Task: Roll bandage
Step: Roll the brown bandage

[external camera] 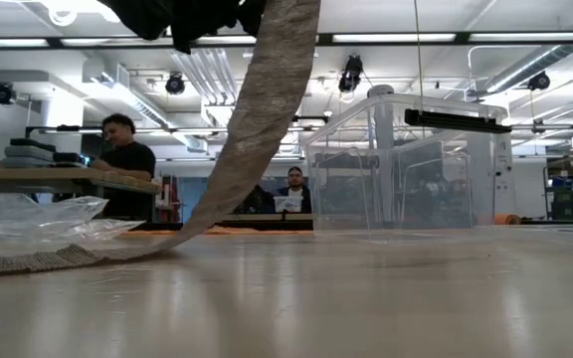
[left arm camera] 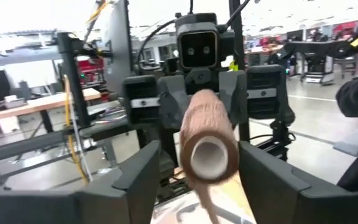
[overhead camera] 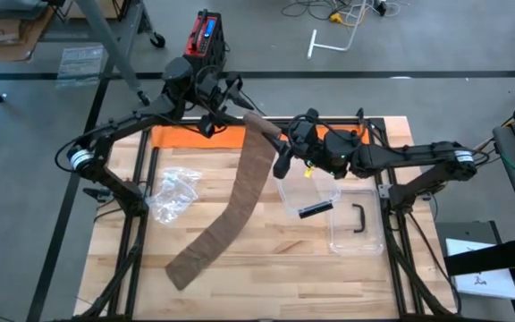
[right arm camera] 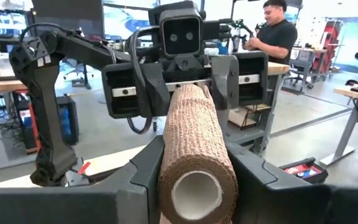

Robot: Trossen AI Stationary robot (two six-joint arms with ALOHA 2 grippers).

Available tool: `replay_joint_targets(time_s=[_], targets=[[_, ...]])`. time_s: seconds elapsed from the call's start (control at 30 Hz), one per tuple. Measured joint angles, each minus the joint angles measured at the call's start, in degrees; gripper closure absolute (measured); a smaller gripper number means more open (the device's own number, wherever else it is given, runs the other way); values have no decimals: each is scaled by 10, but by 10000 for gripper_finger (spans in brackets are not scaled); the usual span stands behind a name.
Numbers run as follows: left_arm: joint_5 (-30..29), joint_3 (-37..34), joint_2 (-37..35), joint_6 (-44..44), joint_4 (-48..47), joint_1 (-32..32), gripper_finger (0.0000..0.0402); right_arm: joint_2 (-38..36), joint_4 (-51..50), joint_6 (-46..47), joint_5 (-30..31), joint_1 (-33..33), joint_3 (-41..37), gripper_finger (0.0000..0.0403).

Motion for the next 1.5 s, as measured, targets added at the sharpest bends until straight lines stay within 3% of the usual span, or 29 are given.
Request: replay_joint_targets(time_s=[0.23,0.6,0.8,1.2,1.33,1.5], targets=[[8,-24,0,15,-5,0,185,-8,19,-4,-28,-3,-2,286],[10,-37,1,4,-3,-2,214,-9,46,-55,-25,-3,-2,289],[11,-37,1,-6,-3,-3,217,-9,40,-50,-25,-7,-2,287],[-8,-36,-17,-47,-6,21,262,-10,28,-51,-25,-17,-3,288],[-34,-37,-25,-67,-4,36,250,-16,33,-51,-25,-17,-1,292],[-35,-39,-26,-80,-4,14,203,-16,24,-53,-25,-19,-1,289]])
